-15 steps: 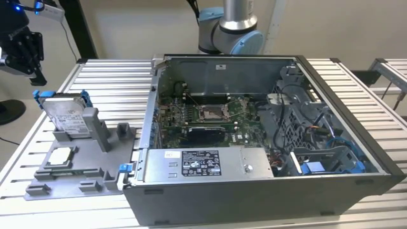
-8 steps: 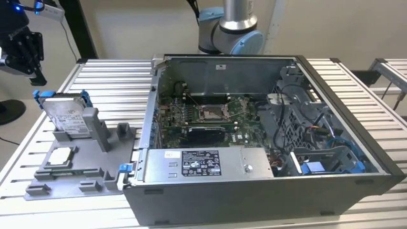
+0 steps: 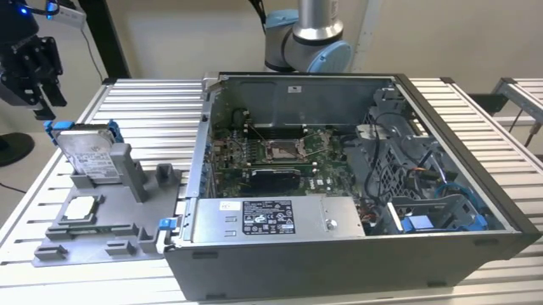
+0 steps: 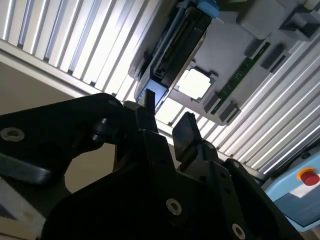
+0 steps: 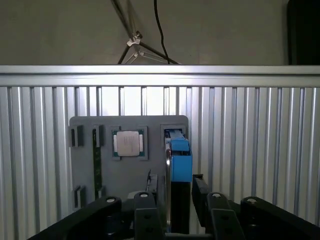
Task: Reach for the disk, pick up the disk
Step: 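Pick up the disk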
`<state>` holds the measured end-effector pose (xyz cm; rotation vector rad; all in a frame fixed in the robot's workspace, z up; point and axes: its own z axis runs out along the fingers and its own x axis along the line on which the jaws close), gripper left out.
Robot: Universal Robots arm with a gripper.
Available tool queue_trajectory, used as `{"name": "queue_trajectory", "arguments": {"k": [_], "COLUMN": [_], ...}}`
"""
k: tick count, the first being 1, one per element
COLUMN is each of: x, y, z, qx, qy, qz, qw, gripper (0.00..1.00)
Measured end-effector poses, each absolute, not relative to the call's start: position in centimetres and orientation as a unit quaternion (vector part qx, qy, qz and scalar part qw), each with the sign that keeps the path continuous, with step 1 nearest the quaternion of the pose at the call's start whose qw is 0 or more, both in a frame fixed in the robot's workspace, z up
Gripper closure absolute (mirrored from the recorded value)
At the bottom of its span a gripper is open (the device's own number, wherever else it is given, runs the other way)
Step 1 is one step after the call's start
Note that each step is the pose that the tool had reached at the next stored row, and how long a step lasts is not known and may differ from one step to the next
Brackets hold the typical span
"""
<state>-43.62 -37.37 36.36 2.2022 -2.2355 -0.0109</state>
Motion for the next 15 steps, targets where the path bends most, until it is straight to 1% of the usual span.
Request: {"name": "queue_trajectory", "arguments": {"k": [12, 15], "x": [-43.62, -43.66], "y": [-37.37, -37.28], "z": [36.12, 35.72], "qx": [0.702, 0.703], "qy": [-0.712, -0.711], "qz": [-0.003, -0.001], "qw": [0.002, -0.001], "gripper": [0.0, 0.0]}}
